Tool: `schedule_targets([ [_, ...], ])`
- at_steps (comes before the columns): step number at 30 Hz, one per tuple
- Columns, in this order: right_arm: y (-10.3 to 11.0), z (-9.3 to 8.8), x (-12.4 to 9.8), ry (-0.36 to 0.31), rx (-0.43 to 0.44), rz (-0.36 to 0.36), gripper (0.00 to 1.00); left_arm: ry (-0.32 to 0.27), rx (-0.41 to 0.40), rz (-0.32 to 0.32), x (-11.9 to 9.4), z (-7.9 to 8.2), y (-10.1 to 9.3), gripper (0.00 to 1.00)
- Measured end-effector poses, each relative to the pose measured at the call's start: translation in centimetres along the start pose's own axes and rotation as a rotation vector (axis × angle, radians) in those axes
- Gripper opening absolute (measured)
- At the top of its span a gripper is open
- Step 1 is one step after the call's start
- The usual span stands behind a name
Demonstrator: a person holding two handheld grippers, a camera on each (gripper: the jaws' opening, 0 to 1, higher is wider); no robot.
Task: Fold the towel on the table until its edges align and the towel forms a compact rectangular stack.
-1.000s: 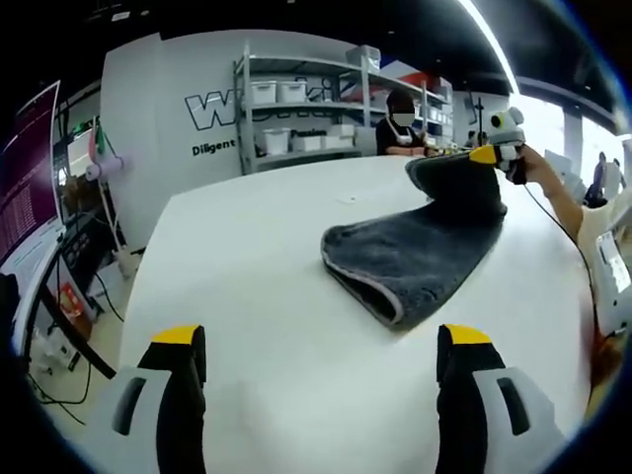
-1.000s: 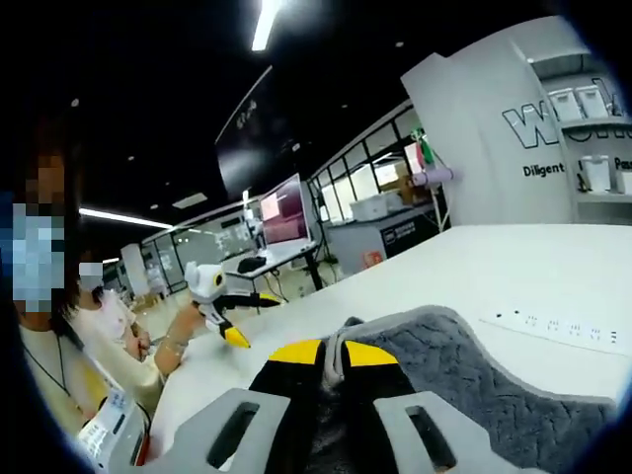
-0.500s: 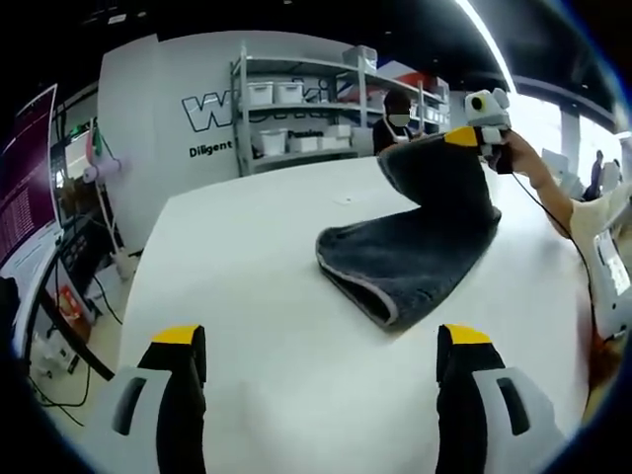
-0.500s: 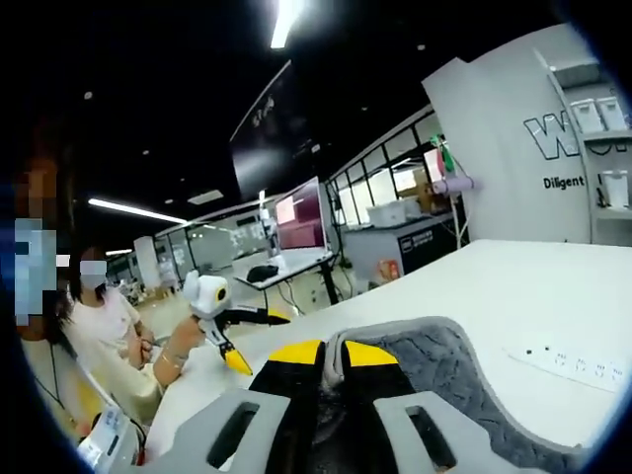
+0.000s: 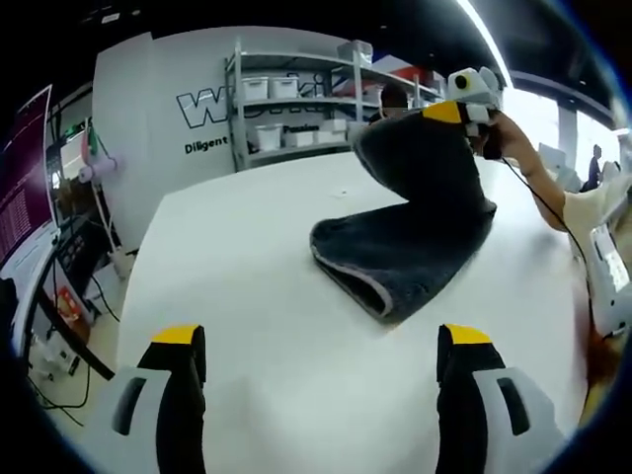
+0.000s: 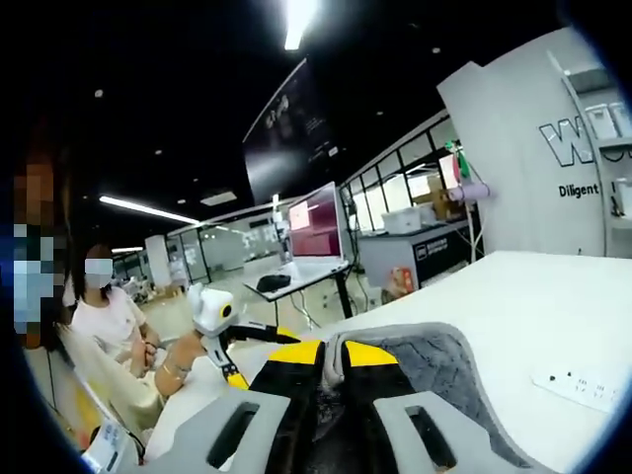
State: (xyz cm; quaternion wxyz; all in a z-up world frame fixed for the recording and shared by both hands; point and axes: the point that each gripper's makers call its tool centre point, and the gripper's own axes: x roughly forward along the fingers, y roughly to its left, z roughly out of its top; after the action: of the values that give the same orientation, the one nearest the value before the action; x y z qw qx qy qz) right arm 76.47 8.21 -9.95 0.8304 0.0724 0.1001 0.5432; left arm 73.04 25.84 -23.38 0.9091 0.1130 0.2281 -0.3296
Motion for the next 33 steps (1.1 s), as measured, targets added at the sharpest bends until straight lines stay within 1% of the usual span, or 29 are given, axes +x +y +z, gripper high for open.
schedule_targets([
  [4, 0.5, 0.6, 0.6, -0.013, -0.009, 0.014, 0.04, -0.004, 0.002, -0.003, -0.1, 0.1, -0.2, 0.96],
  [6, 0.9, 1.1, 1.1, -0.02, -0.034, 0.02, 0.04, -0.004, 0.004, -0.002, -0.1, 0.2, -0.3, 0.96],
  [8, 1.2, 1.1, 1.6, -0.021, -0.048, 0.022, 0.04, -0.004, 0.004, -0.001, -0.1, 0.2, -0.3, 0.96],
  [11, 1.6, 0.5, 2.5, -0.01, -0.052, 0.038, 0.04, -0.005, 0.005, 0.002, -0.2, 0.2, -0.4, 0.96],
  [13, 1.9, -0.3, 3.3, 0.01, -0.052, 0.052, 0.04, -0.006, 0.005, 0.001, -0.2, 0.2, -0.3, 0.96],
  [16, 1.8, -1.9, 4.6, 0.048, -0.057, 0.05, 0.04, -0.004, 0.004, 0.002, -0.2, 0.2, -0.3, 0.96],
  [20, 1.4, -4.4, 6.3, 0.105, -0.033, 0.053, 0.04, 0.0, 0.004, 0.004, -0.2, 0.1, -0.2, 0.96],
  [22, 1.3, -5.9, 7.1, 0.137, -0.009, 0.061, 0.05, -0.001, 0.004, 0.002, -0.2, 0.1, -0.3, 0.96],
  [23, 1.3, -6.9, 7.6, 0.164, 0.0, 0.066, 0.05, 0.0, 0.003, 0.002, -0.2, 0.1, -0.3, 0.96],
  [27, 1.3, -9.5, 8.6, 0.218, 0.024, 0.075, 0.05, 0.002, 0.004, 0.004, -0.2, 0.1, -0.2, 0.96],
  [31, 1.5, -11.1, 9.2, 0.257, 0.032, 0.089, 0.06, 0.005, 0.001, 0.005, -0.1, 0.0, -0.3, 0.96],
  [33, 1.6, -11.8, 9.4, 0.279, 0.036, 0.091, 0.09, 0.005, 0.0, 0.003, -0.1, 0.0, -0.3, 0.96],
])
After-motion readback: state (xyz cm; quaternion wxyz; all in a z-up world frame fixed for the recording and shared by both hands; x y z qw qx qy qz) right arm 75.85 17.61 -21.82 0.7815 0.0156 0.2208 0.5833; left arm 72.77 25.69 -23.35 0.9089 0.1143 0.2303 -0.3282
